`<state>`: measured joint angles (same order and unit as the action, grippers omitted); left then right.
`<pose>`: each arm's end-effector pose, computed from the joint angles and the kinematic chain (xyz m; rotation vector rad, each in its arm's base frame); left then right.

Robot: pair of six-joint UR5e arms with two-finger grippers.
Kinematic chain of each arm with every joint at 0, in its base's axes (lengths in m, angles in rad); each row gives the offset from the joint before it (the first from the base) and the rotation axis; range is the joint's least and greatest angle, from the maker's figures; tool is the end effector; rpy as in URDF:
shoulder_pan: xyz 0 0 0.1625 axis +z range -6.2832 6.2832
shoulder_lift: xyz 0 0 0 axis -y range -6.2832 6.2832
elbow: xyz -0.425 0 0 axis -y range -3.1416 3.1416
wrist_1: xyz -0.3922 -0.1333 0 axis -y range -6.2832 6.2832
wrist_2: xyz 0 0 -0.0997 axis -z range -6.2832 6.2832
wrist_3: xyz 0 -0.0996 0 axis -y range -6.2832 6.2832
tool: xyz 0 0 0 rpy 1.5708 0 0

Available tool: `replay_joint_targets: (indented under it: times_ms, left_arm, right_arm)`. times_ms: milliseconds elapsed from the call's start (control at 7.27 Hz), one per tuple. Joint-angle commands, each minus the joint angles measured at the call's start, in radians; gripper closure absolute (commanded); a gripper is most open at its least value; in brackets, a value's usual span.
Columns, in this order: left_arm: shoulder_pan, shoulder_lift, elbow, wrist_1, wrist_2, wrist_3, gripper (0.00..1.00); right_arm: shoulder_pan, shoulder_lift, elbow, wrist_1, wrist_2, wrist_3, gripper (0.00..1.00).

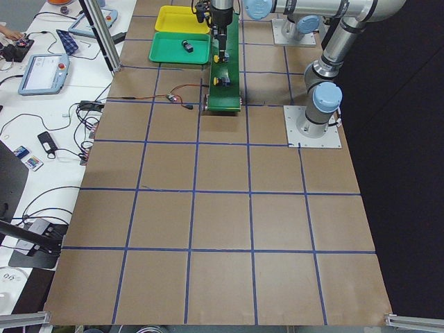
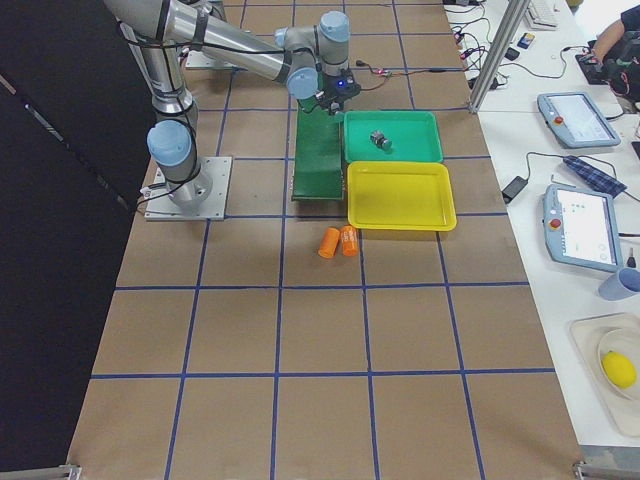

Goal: Sort buttons by color to trays
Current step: 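Carry the green button into the green tray with the right gripper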

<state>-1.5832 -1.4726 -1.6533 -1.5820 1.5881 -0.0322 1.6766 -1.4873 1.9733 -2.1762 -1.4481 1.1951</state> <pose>-0.1372 -0.4490 0.4925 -0.0310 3.1242 -0.0076 0.1967 -0.4749 0.3166 1.5303 2.5474 -0.0308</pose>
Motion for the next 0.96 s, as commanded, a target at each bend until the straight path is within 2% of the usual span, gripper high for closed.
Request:
replay_joint_targets:
  times_ms: [0,275,412,550,687,825]
  left_arm:
    - [0.014,-0.023,0.038,-0.001,0.0,0.018,0.0]
    - [0.008,-0.041,0.078,-0.024,0.001,0.018,0.0]
    - [0.008,-0.035,0.067,-0.024,0.003,0.021,0.0]
    - [0.011,-0.041,0.095,-0.051,0.001,0.02,0.0]
    - [0.012,-0.04,0.096,-0.082,0.001,0.02,0.0]
    - [0.014,-0.04,0.101,-0.078,0.003,0.02,0.0]
  right_arm:
    - [0.0,-0.008,-0.013,-0.185,-0.001,-0.102,1.0]
    - [-0.008,0.063,-0.02,-0.401,0.0,-0.202,1.0]
    - [-0.008,0.093,-0.019,-0.484,-0.001,-0.203,0.9]
    - [-0.008,0.099,-0.014,-0.541,-0.015,-0.207,0.61]
    - [-0.008,0.099,-0.013,-0.545,-0.02,-0.207,0.03]
    - [-0.008,0.098,-0.01,-0.548,-0.032,-0.209,0.0]
